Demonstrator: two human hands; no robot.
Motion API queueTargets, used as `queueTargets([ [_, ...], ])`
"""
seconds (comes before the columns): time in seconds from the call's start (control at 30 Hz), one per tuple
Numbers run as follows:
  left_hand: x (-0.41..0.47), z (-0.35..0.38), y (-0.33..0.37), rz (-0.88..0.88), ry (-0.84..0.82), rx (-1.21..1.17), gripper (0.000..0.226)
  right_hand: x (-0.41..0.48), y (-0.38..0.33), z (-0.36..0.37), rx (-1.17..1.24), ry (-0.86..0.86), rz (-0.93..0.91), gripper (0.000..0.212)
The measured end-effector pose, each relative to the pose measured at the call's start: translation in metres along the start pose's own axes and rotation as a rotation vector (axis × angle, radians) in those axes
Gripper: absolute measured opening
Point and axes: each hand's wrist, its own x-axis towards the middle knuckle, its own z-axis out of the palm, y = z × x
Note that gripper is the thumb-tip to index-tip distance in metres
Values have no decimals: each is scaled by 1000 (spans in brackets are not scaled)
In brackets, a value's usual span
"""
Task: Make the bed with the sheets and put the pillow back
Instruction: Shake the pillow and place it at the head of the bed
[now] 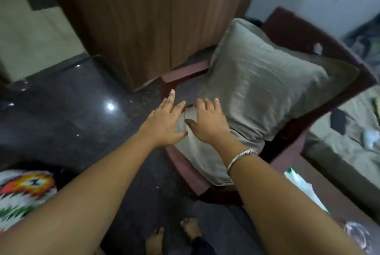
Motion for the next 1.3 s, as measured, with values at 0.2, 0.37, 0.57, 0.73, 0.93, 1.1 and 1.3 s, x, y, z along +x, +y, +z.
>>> queueTargets([
  [0.2,75,31,12,48,-95,-107,90,35,61,28,340,69,292,71],
  [0.37,131,71,19,-61,-98,-300,83,61,114,57,521,136,477,62],
  [0.57,199,131,18,-128,-113,-347,84,90,170,88,438,256,601,60],
  [0.73,241,173,13,-189,-90,-415,95,97,178,116,406,514,848,81],
  [0.93,269,201,15,-318,-71,-423,136,108,194,129,777,433,1189,132],
  [1.1,288,199,21,-470,-46,-330,66,122,209,134,1102,418,1284,121],
  [1.3,267,178,16,-533,78,-763,12,114,193,132,1343,739,1140,76],
])
